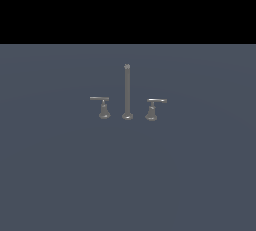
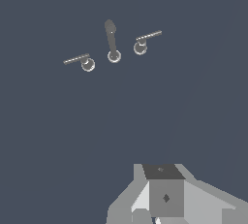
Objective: Turn on the faucet by rotating a designated handle.
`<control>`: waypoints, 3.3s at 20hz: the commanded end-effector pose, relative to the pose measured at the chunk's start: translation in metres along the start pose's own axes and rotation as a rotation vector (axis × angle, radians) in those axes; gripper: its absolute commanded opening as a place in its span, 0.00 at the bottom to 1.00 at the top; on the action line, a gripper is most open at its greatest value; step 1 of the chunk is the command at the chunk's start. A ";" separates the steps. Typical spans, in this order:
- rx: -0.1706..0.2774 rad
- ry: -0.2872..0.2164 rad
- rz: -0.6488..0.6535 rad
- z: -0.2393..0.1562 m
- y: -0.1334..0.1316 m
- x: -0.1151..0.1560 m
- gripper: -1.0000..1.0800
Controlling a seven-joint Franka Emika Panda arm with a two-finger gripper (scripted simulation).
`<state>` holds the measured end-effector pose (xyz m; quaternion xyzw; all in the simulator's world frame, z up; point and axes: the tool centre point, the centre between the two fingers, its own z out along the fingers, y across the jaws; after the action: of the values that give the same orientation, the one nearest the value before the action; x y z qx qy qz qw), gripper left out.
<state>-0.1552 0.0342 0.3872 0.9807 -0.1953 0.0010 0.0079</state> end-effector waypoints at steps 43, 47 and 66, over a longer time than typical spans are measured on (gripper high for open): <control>0.007 -0.011 1.170 0.282 0.040 0.265 0.00; 0.008 -0.012 1.224 0.294 0.049 0.274 0.00; 0.010 -0.014 1.255 0.301 0.078 0.259 0.00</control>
<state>0.0601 -0.1386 0.0891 0.6798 -0.7334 0.0007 -0.0004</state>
